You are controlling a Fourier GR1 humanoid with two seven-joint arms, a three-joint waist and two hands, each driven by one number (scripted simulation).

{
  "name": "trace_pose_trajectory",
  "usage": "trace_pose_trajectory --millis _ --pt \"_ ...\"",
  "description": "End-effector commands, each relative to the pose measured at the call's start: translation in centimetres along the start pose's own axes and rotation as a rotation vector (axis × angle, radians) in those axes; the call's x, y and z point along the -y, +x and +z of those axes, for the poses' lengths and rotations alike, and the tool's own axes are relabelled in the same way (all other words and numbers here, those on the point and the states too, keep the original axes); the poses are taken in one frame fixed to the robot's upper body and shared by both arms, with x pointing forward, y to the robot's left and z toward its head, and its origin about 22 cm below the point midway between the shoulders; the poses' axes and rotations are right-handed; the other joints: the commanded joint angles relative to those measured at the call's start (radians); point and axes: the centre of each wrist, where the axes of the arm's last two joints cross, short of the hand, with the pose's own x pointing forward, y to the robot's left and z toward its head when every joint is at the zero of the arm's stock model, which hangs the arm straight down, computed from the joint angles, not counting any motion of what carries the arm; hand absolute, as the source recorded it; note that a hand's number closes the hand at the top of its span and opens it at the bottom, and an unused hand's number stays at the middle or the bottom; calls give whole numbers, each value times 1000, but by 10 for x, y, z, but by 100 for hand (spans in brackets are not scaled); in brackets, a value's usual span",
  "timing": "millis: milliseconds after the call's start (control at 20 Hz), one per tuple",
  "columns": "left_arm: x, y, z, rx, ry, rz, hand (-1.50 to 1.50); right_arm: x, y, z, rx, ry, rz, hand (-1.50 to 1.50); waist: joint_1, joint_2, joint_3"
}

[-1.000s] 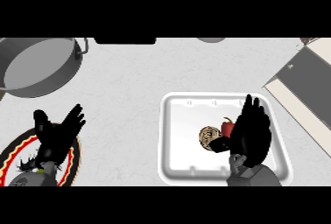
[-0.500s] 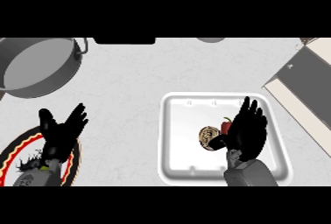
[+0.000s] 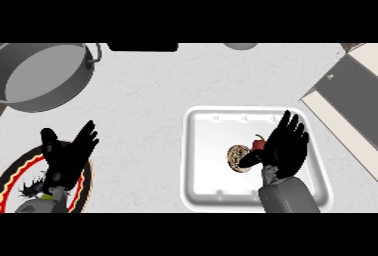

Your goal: Pick the bell pepper from the tray and place it in the tiered shelf

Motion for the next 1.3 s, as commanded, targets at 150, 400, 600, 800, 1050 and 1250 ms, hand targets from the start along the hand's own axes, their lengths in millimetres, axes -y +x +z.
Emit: trace_pose_trajectory --millis 150,400,600,800,1050,1250 --pt "5 13 3 8 7 -6 0 -17 1 -6 -76 -49 -29 -150 0 7 4" --pt "11 5 3 6 -5 27 0 -37 -11 -20 -69 -22 -29 -150 -1 9 4" --pt "3 9 2 11 -17 -3 0 -49 -12 -17 39 203 265 150 11 12 3" --pt "6 -14 5 12 -3 -7 0 -51 3 -7 62 144 90 150 3 9 4" --pt "6 -10 4 7 -15 -2 0 -46 9 -8 172 85 39 150 0 8 4" --pt "9 6 1 19 -10 -18 0 -33 11 -28 26 145 -150 150 5 10 4"
